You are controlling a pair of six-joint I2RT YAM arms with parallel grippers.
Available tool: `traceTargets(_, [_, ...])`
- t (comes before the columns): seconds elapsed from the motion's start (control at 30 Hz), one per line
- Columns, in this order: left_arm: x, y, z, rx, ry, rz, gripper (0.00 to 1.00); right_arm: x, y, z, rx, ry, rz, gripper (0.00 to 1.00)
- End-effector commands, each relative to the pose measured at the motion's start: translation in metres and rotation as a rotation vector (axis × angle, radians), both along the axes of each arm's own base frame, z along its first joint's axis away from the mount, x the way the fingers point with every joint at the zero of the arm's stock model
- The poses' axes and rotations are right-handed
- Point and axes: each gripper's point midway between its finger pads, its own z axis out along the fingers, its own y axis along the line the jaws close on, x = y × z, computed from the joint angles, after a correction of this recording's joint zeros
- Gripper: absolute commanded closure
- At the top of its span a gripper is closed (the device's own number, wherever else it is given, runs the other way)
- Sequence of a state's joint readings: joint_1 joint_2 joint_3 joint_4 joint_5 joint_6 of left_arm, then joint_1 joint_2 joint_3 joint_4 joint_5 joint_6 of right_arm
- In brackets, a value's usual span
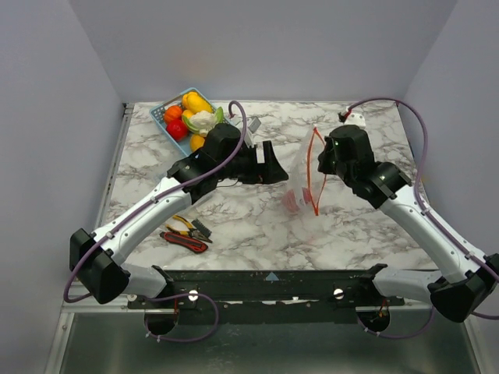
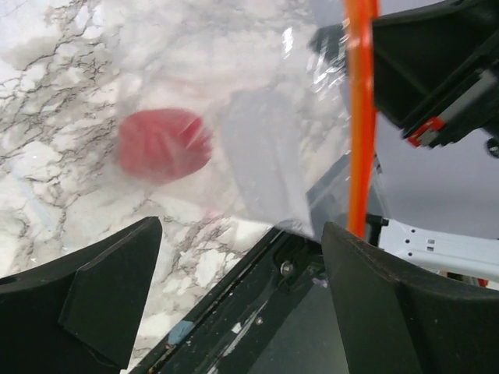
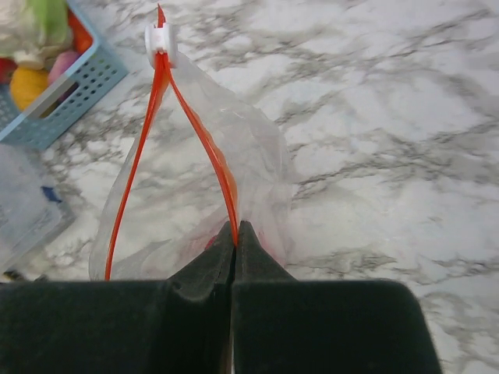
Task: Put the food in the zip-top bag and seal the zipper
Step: Move the bin to the center of the board.
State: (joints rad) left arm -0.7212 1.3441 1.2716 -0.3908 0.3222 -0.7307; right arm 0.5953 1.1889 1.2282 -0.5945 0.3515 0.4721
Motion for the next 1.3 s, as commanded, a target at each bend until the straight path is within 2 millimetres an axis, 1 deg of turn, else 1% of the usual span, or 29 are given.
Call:
traceTargets(0.0, [0.010,0.010,0.005,0.051,-0.065,0.008,0.12,-0.011,-0.075,0.032,-0.203,-0.067,-0.275,1.00])
traceTargets(0.07, [0.017,0.022,0.001,0.083,-0.077,0.038,0.11,-0.017,-0.097,0.038,-0.278,-0.068,-0.361,1.00])
traceTargets(0.13, [0.024,0.036,-0.003,0.103,-0.087,0.071,0.11,-0.023,-0.114,0.040,-0.341,-0.056,-0.428,1.00])
traceTargets(0.2, [0.031,0.052,-0.006,0.113,-0.094,0.114,0.11,-0.026,-0.121,0.037,-0.389,-0.042,-0.451,1.00])
traceTargets(0.27, [0.040,0.072,-0.013,0.121,-0.086,0.171,0.11,-0.023,-0.117,0.028,-0.414,-0.023,-0.415,0.99])
traceTargets(0.3, [0.044,0.081,-0.018,0.127,-0.075,0.197,0.11,-0.019,-0.109,0.020,-0.412,-0.012,-0.372,1.00])
traceTargets(0.33, [0.049,0.093,-0.023,0.133,-0.063,0.232,0.11,-0.015,-0.101,0.007,-0.409,0.009,-0.336,1.00])
traceTargets(0.4, [0.057,0.112,-0.033,0.136,-0.042,0.287,0.11,-0.007,-0.078,-0.021,-0.370,0.057,-0.249,0.99])
traceTargets(0.47, [0.067,0.129,-0.038,0.130,-0.030,0.336,0.11,0.004,-0.047,-0.055,-0.290,0.099,-0.152,1.00])
traceTargets(0.5, [0.073,0.138,-0.040,0.132,-0.030,0.365,0.11,0.005,-0.030,-0.078,-0.250,0.142,-0.095,1.00])
traceTargets(0.53, [0.078,0.145,-0.042,0.135,-0.032,0.389,0.11,0.008,-0.014,-0.091,-0.200,0.161,-0.049,1.00])
traceTargets(0.57, [0.084,0.153,-0.043,0.141,-0.035,0.416,0.11,0.008,0.001,-0.109,-0.160,0.199,-0.006,1.00])
traceTargets(0.63, [0.100,0.163,-0.043,0.147,-0.052,0.457,0.12,0.011,0.022,-0.130,-0.104,0.241,0.055,1.00])
traceTargets(0.67, [0.109,0.168,-0.042,0.152,-0.060,0.480,0.12,0.013,0.029,-0.136,-0.089,0.254,0.069,1.00])
traceTargets(0.7, [0.120,0.175,-0.046,0.167,-0.052,0.516,0.13,0.014,0.033,-0.141,-0.080,0.265,0.074,1.00])
traceTargets(0.73, [0.131,0.179,-0.046,0.166,-0.051,0.540,0.13,0.017,0.036,-0.145,-0.079,0.268,0.079,1.00])
traceTargets(0.8, [0.155,0.189,-0.052,0.163,-0.034,0.583,0.14,0.021,0.038,-0.147,-0.088,0.268,0.088,1.00])
traceTargets(0.9, [0.193,0.203,-0.066,0.175,0.017,0.642,0.22,0.026,0.039,-0.144,-0.100,0.256,0.094,1.00])
traceTargets(0.93, [0.205,0.207,-0.074,0.200,0.026,0.657,0.22,0.027,0.039,-0.144,-0.103,0.251,0.093,1.00])
traceTargets(0.97, [0.217,0.212,-0.074,0.232,0.003,0.672,0.22,0.027,0.039,-0.143,-0.105,0.250,0.095,1.00])
traceTargets(1.0, [0.228,0.217,-0.081,0.282,-0.003,0.678,0.23,0.027,0.039,-0.143,-0.107,0.248,0.095,1.00])
traceTargets(1.03, [0.238,0.225,-0.082,0.330,-0.002,0.704,0.25,0.027,0.039,-0.142,-0.105,0.248,0.099,1.00])
traceTargets(1.07, [0.245,0.231,-0.088,0.382,0.005,0.720,0.25,0.026,0.039,-0.141,-0.105,0.247,0.104,1.00])
traceTargets(1.1, [0.253,0.238,-0.089,0.434,-0.011,0.729,0.26,0.026,0.039,-0.140,-0.105,0.243,0.106,1.00])
traceTargets(1.13, [0.259,0.241,-0.095,0.468,-0.007,0.719,0.27,0.025,0.039,-0.139,-0.106,0.240,0.110,1.00])
traceTargets(1.2, [0.267,0.248,-0.099,0.533,0.007,0.725,0.28,0.025,0.037,-0.137,-0.112,0.231,0.110,1.00])
traceTargets(1.23, [0.269,0.249,-0.109,0.564,0.025,0.715,0.28,0.025,0.036,-0.135,-0.115,0.225,0.109,1.00])
traceTargets(1.27, [0.271,0.251,-0.112,0.584,0.032,0.714,0.29,0.025,0.036,-0.134,-0.118,0.220,0.110,1.00])
